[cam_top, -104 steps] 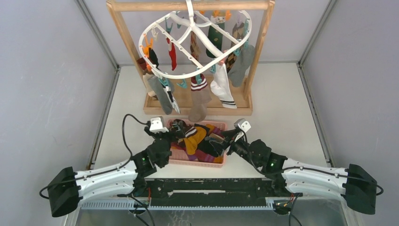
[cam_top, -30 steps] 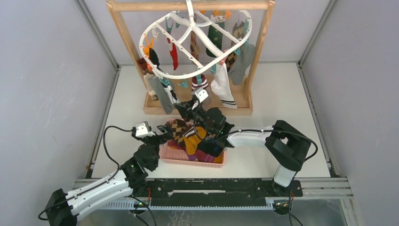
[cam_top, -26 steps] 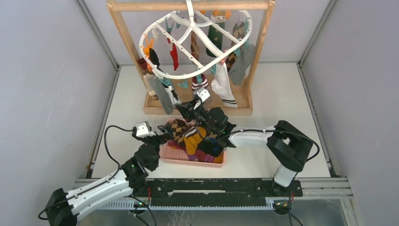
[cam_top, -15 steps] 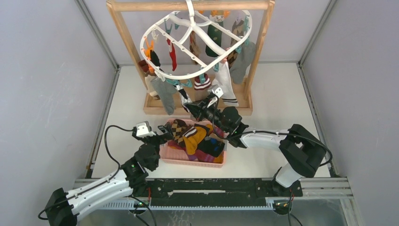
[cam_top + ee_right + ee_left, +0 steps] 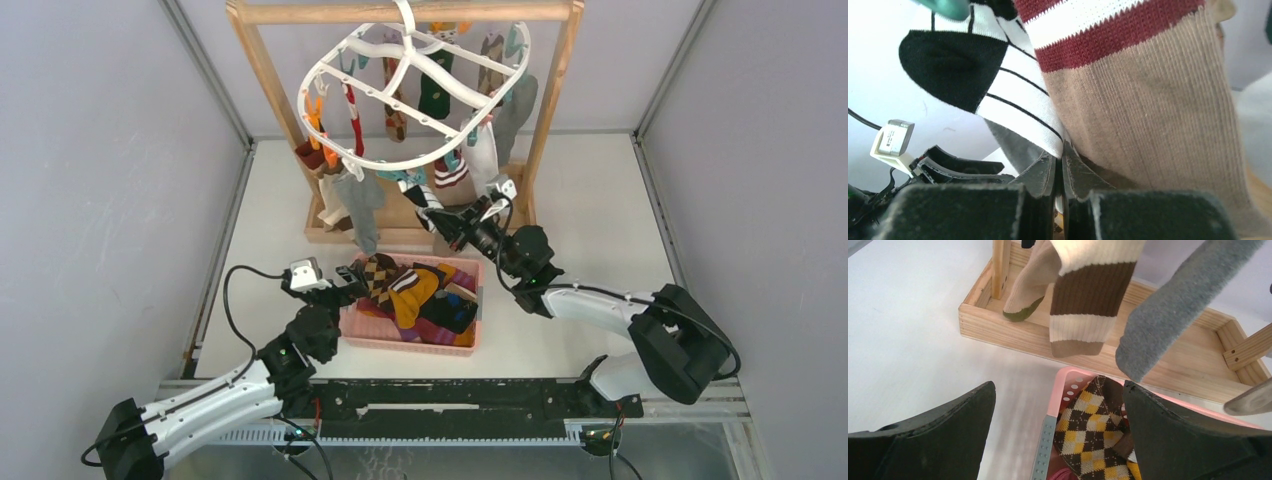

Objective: Remove the socks clipped to the hanger
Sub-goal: Adjust the hanger on the clothesline.

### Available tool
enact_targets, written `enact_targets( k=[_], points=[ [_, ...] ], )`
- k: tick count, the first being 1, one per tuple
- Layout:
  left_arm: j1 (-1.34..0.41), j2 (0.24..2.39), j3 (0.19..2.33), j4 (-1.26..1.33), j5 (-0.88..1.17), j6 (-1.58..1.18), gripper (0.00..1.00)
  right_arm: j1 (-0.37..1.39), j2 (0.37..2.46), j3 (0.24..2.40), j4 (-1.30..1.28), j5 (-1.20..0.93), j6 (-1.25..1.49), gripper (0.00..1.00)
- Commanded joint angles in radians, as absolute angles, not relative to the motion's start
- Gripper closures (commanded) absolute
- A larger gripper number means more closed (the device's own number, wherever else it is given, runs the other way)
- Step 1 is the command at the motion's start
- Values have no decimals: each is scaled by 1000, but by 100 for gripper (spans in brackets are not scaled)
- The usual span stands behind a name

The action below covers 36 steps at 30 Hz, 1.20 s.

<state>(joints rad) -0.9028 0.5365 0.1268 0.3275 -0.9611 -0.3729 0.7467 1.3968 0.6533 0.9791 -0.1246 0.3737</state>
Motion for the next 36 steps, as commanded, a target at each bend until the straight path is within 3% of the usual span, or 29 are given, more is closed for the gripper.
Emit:
enact_targets(
  k=[1, 26, 34, 36],
  points=[
    [-896, 543, 109, 359, -962, -350, 0, 681, 1328, 625, 1037, -167, 430, 90],
    [-896, 536, 112, 348, -956, -353, 0, 315, 1248, 605, 1004, -346, 620, 88],
    [-897, 530, 112, 326, -951, -367, 0, 288, 1242, 630, 929, -384, 618, 81],
    [-896, 526, 112, 320, -949, -371, 0, 287, 1223, 630, 882, -388, 609, 71]
  ],
)
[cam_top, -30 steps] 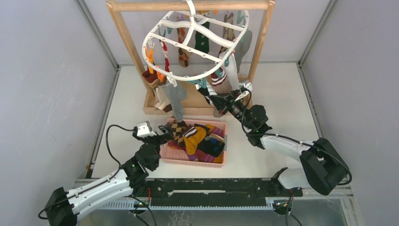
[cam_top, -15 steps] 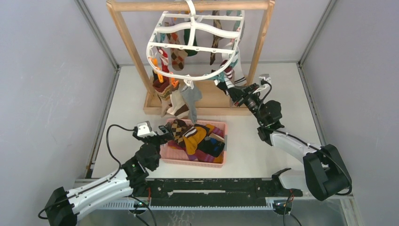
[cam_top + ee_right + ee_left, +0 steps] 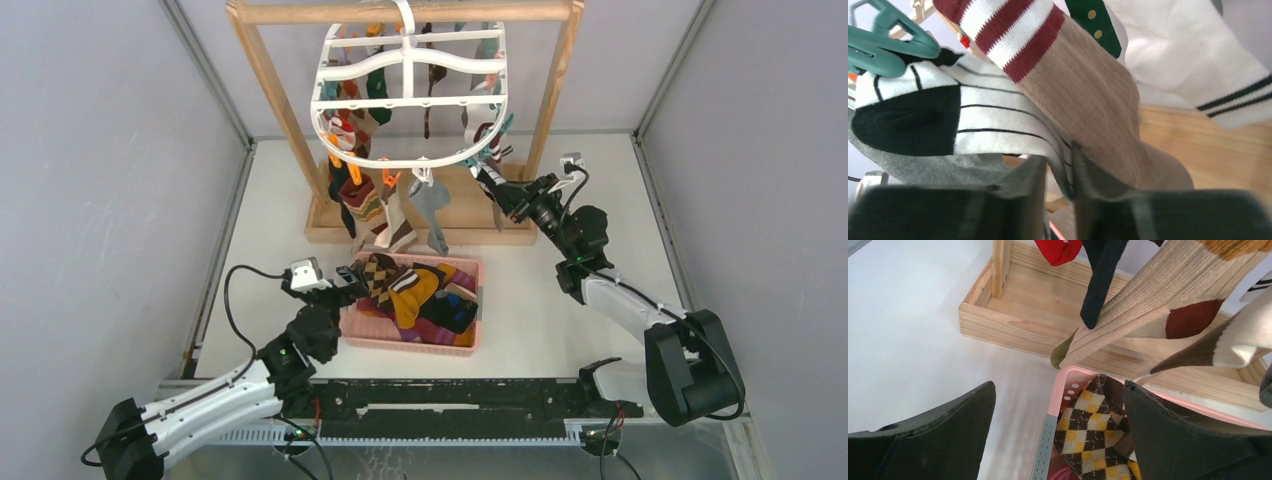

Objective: Remove the socks clipped to the hanger
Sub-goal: Adjust the hanger on the clothesline.

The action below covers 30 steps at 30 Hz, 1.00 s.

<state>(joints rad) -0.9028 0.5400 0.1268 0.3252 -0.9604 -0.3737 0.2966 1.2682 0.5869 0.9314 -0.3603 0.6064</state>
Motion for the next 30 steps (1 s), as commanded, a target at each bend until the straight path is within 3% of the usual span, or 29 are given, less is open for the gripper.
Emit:
enact_targets(
  k=[1, 3, 6, 12, 22, 30],
  points=[
    [-896, 523, 111, 319, -948, -373, 0, 288, 1213, 630, 854, -389, 603, 62],
    [-896, 515, 111, 313, -945, -372, 0, 293, 1184, 629, 787, -388, 580, 51],
    [-897, 506, 107, 314, -943, -372, 0, 331, 1132, 622, 654, -326, 508, 43],
    [-897, 508, 114, 316, -934, -369, 0, 525, 1014, 570, 471, -78, 340, 40],
    [-897, 498, 122, 296, -920, -370, 0, 819, 865, 449, 407, 261, 226, 40],
    [-897, 492, 127, 285, -912, -372, 0, 997, 815, 423, 412, 304, 190, 40]
  ],
)
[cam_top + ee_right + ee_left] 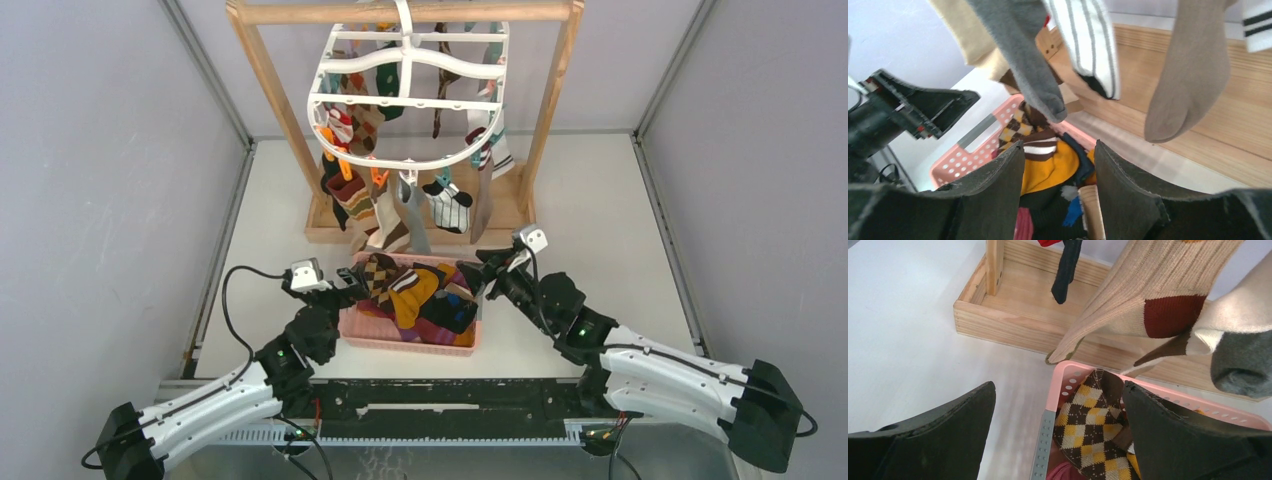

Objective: Remove the socks clipped to the hanger
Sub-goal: Adjust the hanger on the clothesline, then remove the sock from the hanger.

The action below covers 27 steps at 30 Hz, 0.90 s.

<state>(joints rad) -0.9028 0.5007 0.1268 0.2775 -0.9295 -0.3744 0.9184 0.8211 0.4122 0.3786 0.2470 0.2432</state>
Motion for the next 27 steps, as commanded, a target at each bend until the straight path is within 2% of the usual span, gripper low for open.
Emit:
enact_targets(
  k=[1, 6, 12, 27],
  points=[
    [-897, 492, 127, 285, -910, -373, 0, 1022, 826, 430, 425, 306, 178, 40],
    [-898, 471, 133, 271, -894, -371, 0, 1130, 943, 493, 508, 360, 129, 41],
    [-899, 408, 147, 228, -883, -358, 0, 1180, 1111, 584, 620, 426, 100, 41],
    [-908, 292, 153, 164, -871, -353, 0, 1122, 1508, 895, 667, 413, 131, 35]
  ],
)
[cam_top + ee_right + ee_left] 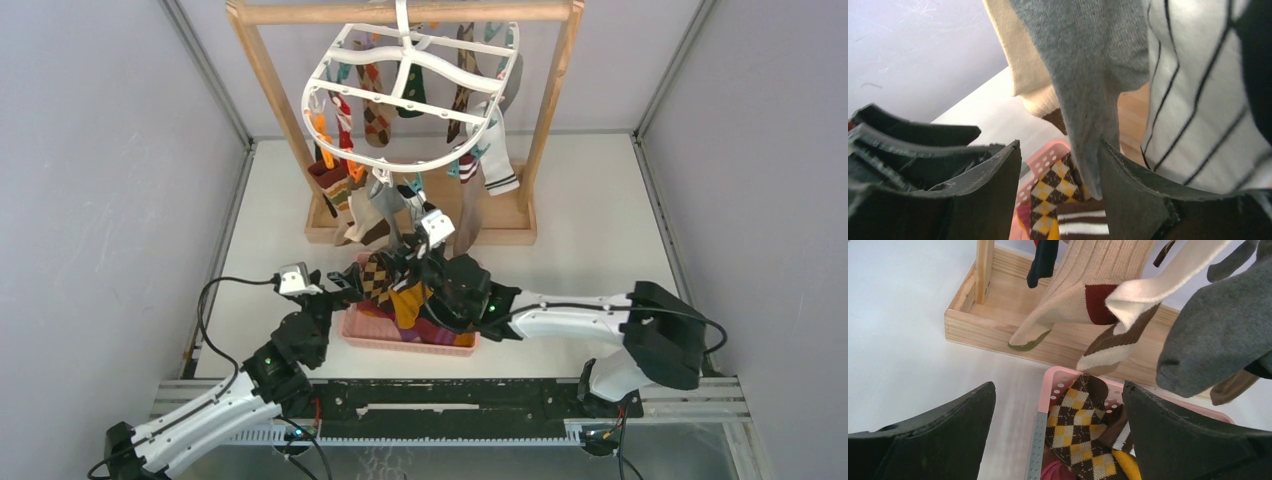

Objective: Remove the socks clipped to the hanger
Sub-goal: Remove the sock from the hanger.

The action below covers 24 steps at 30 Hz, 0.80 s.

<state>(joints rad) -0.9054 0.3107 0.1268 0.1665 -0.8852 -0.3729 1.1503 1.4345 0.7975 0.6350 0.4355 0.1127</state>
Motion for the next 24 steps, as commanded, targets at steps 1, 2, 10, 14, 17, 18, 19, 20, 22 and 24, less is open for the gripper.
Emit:
enact_targets(
  k=[1, 2, 10, 14, 17, 18, 19, 20, 22, 24],
  points=[
    [-908, 288, 153, 163, -869, -354, 0, 1112, 1530, 913, 663, 404, 138, 37],
    [-909, 283, 152, 161, -868, -354, 0, 1105, 1553, 927, 670, 401, 139, 40],
    [-910, 258, 146, 180, -762, -349, 0, 1073, 1561, 944, 669, 323, 144, 96],
    [-910, 249, 132, 243, -640, -344, 0, 1065, 1511, 938, 634, 264, 143, 98],
    [-910, 270, 128, 292, -566, -337, 0, 1049, 1471, 917, 620, 179, 168, 98],
    [-910, 282, 125, 316, -540, -334, 0, 1042, 1459, 909, 617, 143, 182, 98],
    [-910, 296, 124, 335, -521, -331, 0, 1031, 1447, 901, 614, 107, 198, 98],
    [-910, 314, 124, 352, -509, -329, 0, 1023, 1434, 892, 613, 75, 213, 98],
    [-911, 347, 124, 390, -493, -319, 0, 1000, 1409, 874, 611, 15, 241, 98],
    [-911, 380, 123, 424, -487, -308, 0, 987, 1386, 860, 606, -54, 262, 98]
  ],
)
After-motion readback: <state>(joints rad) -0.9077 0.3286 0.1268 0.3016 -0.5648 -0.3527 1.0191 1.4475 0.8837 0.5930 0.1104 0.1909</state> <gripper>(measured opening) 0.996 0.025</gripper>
